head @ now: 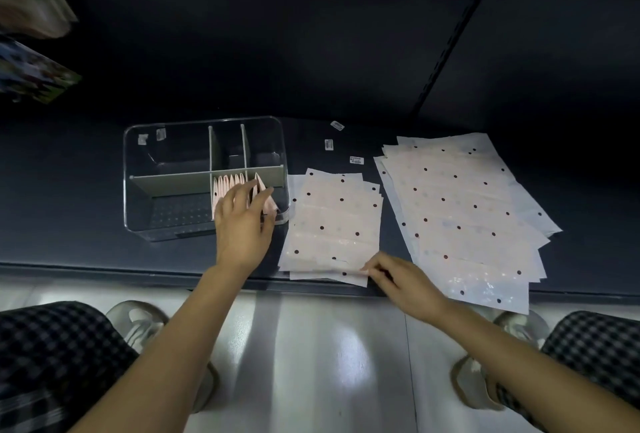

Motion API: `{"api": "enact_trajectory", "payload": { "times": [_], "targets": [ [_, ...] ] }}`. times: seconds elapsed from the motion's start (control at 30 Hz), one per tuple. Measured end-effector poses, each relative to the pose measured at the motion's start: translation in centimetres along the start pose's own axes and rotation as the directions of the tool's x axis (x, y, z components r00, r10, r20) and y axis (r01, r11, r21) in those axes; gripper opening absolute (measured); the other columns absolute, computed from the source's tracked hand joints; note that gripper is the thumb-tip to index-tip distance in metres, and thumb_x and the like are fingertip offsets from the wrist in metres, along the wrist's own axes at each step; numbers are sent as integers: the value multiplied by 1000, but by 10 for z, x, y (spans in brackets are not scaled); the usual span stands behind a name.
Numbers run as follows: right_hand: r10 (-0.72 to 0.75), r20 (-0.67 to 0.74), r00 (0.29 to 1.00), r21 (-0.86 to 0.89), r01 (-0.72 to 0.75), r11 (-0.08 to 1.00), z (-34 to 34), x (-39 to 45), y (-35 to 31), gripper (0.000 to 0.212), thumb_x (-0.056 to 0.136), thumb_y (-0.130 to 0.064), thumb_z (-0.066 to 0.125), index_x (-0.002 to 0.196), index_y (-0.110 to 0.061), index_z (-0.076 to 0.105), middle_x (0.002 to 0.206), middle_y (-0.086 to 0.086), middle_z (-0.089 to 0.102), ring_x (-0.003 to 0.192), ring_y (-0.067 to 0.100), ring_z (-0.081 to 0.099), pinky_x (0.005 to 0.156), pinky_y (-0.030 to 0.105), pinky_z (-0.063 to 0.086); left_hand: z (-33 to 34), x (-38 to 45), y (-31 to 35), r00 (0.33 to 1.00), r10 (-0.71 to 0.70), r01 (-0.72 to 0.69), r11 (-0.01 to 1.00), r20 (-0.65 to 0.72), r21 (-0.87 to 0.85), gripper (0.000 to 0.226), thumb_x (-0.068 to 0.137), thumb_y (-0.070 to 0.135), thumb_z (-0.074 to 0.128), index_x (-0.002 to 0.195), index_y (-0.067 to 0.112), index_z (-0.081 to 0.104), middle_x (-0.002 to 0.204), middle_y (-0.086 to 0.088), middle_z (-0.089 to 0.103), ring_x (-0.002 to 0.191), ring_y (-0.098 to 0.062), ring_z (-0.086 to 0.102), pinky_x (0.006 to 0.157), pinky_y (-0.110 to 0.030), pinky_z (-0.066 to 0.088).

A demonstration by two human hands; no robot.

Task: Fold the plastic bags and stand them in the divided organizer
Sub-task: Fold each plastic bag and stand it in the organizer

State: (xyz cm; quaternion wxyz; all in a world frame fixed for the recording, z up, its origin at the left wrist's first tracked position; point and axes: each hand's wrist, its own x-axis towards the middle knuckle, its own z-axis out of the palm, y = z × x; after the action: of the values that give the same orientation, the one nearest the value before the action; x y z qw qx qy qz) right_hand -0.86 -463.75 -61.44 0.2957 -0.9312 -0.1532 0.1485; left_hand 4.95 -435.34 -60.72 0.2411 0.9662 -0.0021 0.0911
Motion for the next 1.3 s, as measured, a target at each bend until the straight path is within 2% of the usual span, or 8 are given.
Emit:
{"api": "enact_trajectory", "payload": {
  "times": [0.13,0.37,0.6,0.73,0.93,1.07,1.2,1.3],
  "targets": [
    [118,-77,990,317,-88,944,-37,20,0,19,95,-16,51,82,-29,53,66,-17,57,61,-1,45,61,13,36,3,-1,24,989,36,-76,957,-145,-281,25,95,15,52,118,11,62,125,-5,55,121,-20,44,99,-34,38],
    [379,-173,909,431,-276,859,-58,78,16,3,86,-7,64,85,-8,68,88,-1,66,84,14,57,80,22,42,26,-19,53,990,120,-137,925,-69,-356,29,97,24,47,123,15,58,123,2,57,116,-11,46,98,-23,36],
    [337,383,860,449,-492,746,-57,75,26,20,74,-11,79,67,-12,60,52,-10,55,52,1,51,51,10,41,45,-36,52,992,96,-60,923,76,-380,33,94,32,52,124,18,57,126,3,53,117,-14,46,97,-27,38],
    [290,572,768,475,-598,646,-53,64,34,7,84,-15,69,78,-13,67,76,-6,64,73,3,61,65,14,50,47,-42,52,991,51,13,892,127,-452,42,93,48,42,121,21,57,120,10,53,108,-11,54,87,-28,45],
    [456,74,887,632,-395,667,-50,80,35,8,90,-11,61,83,-11,65,82,-4,64,76,6,56,61,8,44,45,-44,54,999,51,-44,918,6,-395,47,95,46,35,128,18,52,131,2,50,123,-10,41,101,-27,34],
    [507,-152,848,548,-355,758,-48,103,38,8,90,-7,59,89,-6,67,95,2,65,93,14,58,88,25,45,44,-44,58,993,118,-118,937,-19,-329,48,97,43,34,135,16,46,142,-2,44,134,-14,34,111,-33,27],
    [527,-219,821,418,-409,811,-46,125,44,16,93,-14,51,94,-12,67,98,1,64,89,14,54,67,19,41,55,-49,59,911,326,-316,945,251,-83,60,98,49,24,146,16,29,156,-1,18,145,-19,12,119,-38,7],
    [477,-205,854,317,-404,858,-43,136,47,21,95,-11,45,98,-11,66,107,0,65,95,15,55,72,21,37,68,-56,55,848,304,-381,919,435,101,67,96,54,11,149,17,-5,155,2,-14,144,-17,-14,116,-36,-14]
  ]
}}
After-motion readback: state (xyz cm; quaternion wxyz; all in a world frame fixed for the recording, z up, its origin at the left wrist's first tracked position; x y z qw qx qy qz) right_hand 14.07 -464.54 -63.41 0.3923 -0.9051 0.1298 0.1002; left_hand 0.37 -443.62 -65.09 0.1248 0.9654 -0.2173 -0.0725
